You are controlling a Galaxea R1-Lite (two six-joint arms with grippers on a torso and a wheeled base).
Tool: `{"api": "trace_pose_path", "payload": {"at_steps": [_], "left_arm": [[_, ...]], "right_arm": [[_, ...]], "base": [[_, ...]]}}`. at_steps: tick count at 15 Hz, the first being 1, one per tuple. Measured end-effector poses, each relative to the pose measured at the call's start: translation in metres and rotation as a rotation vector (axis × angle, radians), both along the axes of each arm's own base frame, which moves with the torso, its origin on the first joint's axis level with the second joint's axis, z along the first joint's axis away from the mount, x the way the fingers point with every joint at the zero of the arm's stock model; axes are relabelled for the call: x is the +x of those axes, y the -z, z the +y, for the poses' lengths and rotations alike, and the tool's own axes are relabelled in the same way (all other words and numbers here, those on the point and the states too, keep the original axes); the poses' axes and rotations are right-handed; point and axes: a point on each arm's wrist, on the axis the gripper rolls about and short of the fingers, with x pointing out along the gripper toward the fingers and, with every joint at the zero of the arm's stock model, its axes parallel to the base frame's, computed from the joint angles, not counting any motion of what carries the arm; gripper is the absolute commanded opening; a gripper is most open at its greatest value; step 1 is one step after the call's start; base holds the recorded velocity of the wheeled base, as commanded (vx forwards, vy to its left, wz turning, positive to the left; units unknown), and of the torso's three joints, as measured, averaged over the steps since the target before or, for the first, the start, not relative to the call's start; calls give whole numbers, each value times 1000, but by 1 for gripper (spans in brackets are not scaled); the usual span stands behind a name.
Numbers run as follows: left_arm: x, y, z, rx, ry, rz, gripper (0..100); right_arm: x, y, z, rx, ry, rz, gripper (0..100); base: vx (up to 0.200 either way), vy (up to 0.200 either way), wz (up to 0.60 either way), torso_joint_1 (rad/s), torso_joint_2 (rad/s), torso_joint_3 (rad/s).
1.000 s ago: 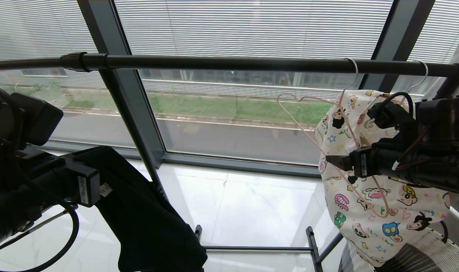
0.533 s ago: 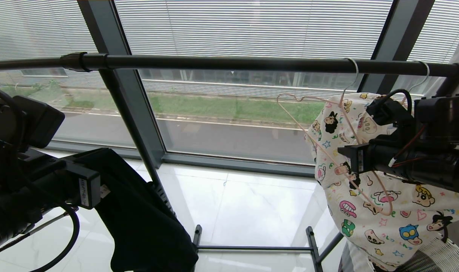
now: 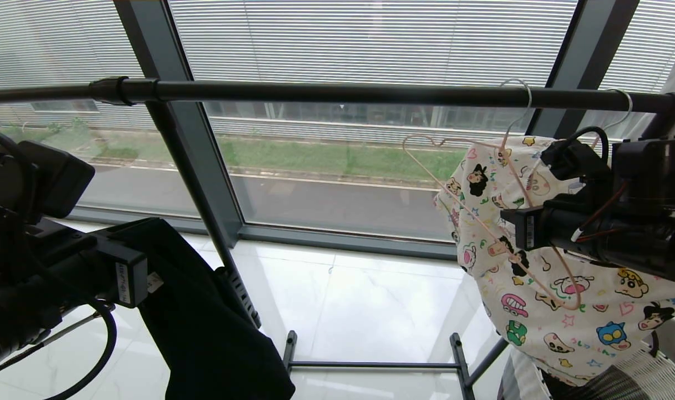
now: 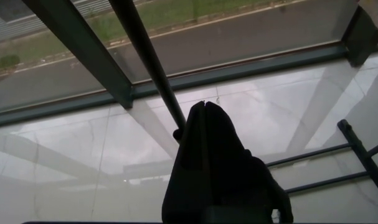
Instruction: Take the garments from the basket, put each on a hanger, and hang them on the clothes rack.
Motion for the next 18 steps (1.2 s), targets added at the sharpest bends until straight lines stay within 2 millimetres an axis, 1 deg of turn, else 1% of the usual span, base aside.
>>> {"api": "trace_pose_path", "payload": {"at_steps": [3,6,10,14,16,18], "left_arm": [[0,0,0,0,0,-1,0],[0,0,0,0,-1,-1,0],[0,0,0,1,0,-1,0],[1,0,0,3,0,2,0],[1,1,0,4,0,3,0],[1,1,0,4,0,4,0]], "right_arm": [[-2,-8,-1,23,5,-51,0],[-9,-16,-4,36,4,-78,0],[-24,-23,-11,49,1,-107,0],[-45,-28,-18,18,-25,-148,0],[-55,-27,-20,0,-41,-161,0],[-60,-28,-20,-8,-52,-174,0]], "base": [[0,0,0,0,0,0],[0,0,0,0,0,0],[0,0,0,0,0,0],[0,0,0,0,0,0],[-200,0,0,7,2,5],[-200,0,0,12,5,5]]}}
